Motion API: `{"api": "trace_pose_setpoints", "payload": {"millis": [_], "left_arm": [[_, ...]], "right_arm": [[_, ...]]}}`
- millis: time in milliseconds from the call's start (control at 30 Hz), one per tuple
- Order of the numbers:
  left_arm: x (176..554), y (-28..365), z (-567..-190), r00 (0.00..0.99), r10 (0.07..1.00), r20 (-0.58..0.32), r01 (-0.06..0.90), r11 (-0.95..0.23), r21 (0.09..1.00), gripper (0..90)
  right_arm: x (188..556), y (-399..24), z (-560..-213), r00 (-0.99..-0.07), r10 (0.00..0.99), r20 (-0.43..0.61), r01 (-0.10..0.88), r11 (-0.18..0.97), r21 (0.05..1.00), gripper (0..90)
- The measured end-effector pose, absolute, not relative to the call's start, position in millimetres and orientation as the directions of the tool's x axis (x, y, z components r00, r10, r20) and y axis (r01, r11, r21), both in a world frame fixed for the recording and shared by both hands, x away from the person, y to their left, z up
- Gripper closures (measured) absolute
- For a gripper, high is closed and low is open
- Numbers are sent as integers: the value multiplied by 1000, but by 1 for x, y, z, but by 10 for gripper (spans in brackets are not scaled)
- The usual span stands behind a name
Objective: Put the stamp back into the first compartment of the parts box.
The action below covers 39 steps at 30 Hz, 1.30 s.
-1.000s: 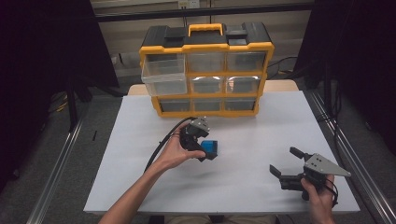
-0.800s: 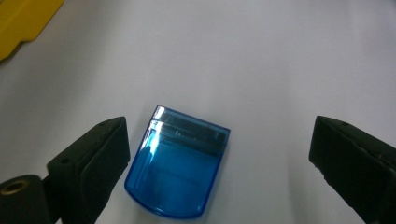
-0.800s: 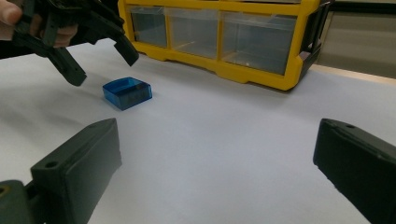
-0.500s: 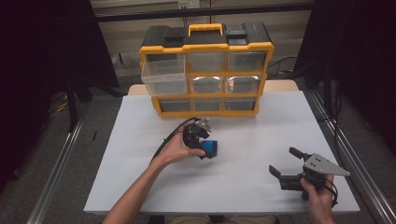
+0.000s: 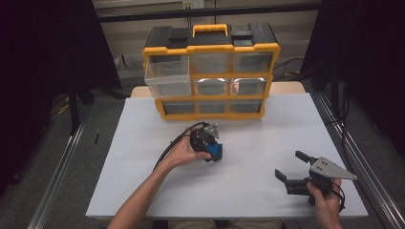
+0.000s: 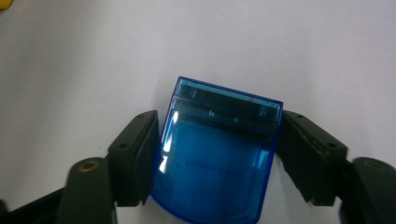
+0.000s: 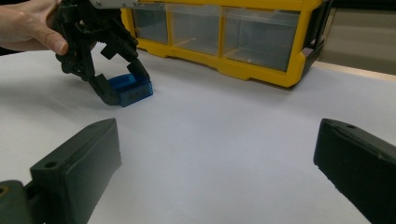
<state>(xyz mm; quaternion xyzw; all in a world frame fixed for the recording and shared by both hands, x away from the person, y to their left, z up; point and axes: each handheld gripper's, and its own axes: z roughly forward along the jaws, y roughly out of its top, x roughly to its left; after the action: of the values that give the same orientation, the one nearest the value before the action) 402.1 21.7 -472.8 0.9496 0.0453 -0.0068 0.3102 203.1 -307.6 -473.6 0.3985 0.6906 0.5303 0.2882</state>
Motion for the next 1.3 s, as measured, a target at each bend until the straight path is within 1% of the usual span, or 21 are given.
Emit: {"api": "trace_pose_setpoints", "payload": {"millis": [133, 233, 433, 500, 567, 600, 633, 700, 733, 800, 933, 967, 1033, 1133, 1167, 1200, 1300], "left_arm": [[404, 23, -471, 997, 61, -38, 72, -813, 578, 366], [404, 24, -470, 997, 56, -46, 72, -817, 573, 415], [402, 24, -471, 995, 85, -44, 95, -808, 582, 416], [401, 24, -473, 992, 118, -44, 120, -787, 605, 417], [401, 25, -472, 992, 117, -39, 117, -790, 602, 417], [402, 26, -470, 993, 106, -59, 120, -795, 595, 417], [401, 26, -470, 992, 117, -50, 124, -791, 599, 417], [399, 27, -470, 989, 141, -47, 140, -775, 617, 416], [400, 28, -468, 989, 135, -55, 140, -774, 617, 417], [397, 30, -467, 987, 156, -47, 150, -758, 635, 416], [395, 34, -462, 985, 165, -50, 157, -740, 653, 417], [394, 36, -461, 982, 182, -41, 163, -732, 662, 417], [392, 39, -458, 983, 177, -52, 166, -721, 673, 417], [389, 44, -454, 980, 193, -44, 168, -695, 699, 416], [389, 47, -450, 982, 181, -58, 170, -701, 692, 416], [388, 50, -450, 977, 203, -68, 189, -667, 721, 417], [387, 52, -446, 978, 202, -58, 184, -687, 703, 417]], "right_arm": [[203, -307, -474, -520, 854, 25, 244, 121, 962, 4], [203, -307, -474, -516, 856, 26, 246, 120, 962, 4], [203, -307, -474, -515, 857, 25, 247, 120, 962, 4], [203, -308, -474, -514, 857, 25, 245, 119, 962, 4], [203, -308, -473, -514, 857, 28, 247, 117, 962, 4], [203, -308, -474, -512, 858, 25, 243, 117, 963, 4], [203, -308, -474, -511, 859, 28, 244, 114, 963, 4], [203, -309, -473, -513, 858, 31, 247, 114, 962, 4], [203, -309, -473, -514, 858, 28, 244, 115, 963, 4], [203, -309, -473, -511, 859, 28, 242, 113, 964, 4], [202, -309, -473, -514, 857, 26, 240, 114, 964, 4], [203, -309, -473, -514, 858, 27, 240, 114, 964, 4], [202, -309, -473, -514, 857, 27, 240, 114, 964, 4], [202, -309, -473, -513, 858, 27, 240, 113, 964, 4], [202, -309, -473, -512, 858, 27, 240, 113, 964, 4], [203, -309, -473, -514, 858, 26, 242, 116, 963, 4], [204, -308, -473, -512, 859, 27, 243, 115, 963, 4]]}}
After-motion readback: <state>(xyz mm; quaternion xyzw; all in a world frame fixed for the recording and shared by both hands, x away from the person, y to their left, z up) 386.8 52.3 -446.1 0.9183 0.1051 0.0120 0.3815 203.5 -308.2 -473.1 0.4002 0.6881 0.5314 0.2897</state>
